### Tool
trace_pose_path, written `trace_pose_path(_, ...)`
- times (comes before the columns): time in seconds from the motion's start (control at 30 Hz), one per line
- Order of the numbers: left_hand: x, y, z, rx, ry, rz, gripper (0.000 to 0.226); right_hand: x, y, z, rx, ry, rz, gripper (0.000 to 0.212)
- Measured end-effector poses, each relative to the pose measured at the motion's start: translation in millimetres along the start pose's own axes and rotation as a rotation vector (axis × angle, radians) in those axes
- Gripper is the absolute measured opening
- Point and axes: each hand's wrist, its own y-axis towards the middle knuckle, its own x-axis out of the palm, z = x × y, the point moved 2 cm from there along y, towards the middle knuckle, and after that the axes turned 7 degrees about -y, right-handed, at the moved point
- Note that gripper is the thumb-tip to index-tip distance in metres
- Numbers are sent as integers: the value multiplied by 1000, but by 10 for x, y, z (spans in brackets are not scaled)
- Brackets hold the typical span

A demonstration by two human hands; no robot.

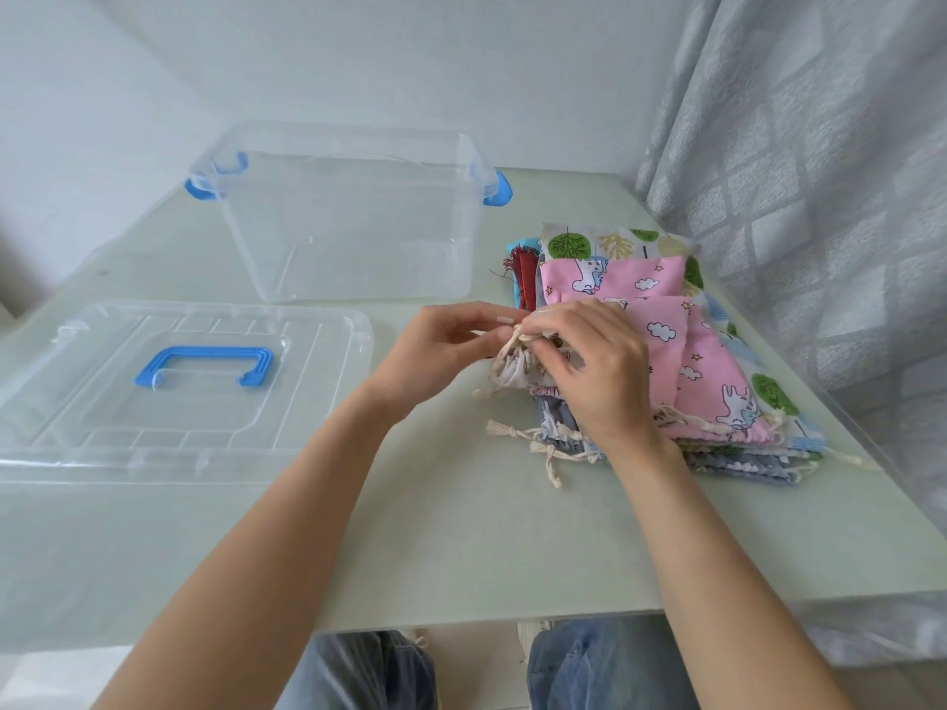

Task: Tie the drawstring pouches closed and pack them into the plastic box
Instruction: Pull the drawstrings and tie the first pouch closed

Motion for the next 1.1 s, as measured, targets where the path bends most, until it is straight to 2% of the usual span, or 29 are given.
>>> trace_pose_path(0.13,-2,-7,17,-9,-15,-26,15,0,-15,27,28,112,-13,7)
trace_pose_path(0.23,-19,-19,41,-10,4,17,9,9,-33,56,39,150,-8,7)
trace_pose_path(0.33,-31,-12,28,16,172,76,23,23,-54,92,87,144,-26,10)
trace_pose_path(0.57,-117,-14,69,107,384,195,22,-21,-113,167,364,294,-83,11)
trace_pose_path(0.83,-122,-37,-4,66,359,322,9,20,-212,241,673,520,-188,7)
trace_pose_path(0.97,-135,-44,7,55,385,414,9,-4,-200,231,643,507,-167,10)
trace_pose_path(1.1,-130,-42,-5,52,327,426,9,-21,-192,222,654,524,-168,15)
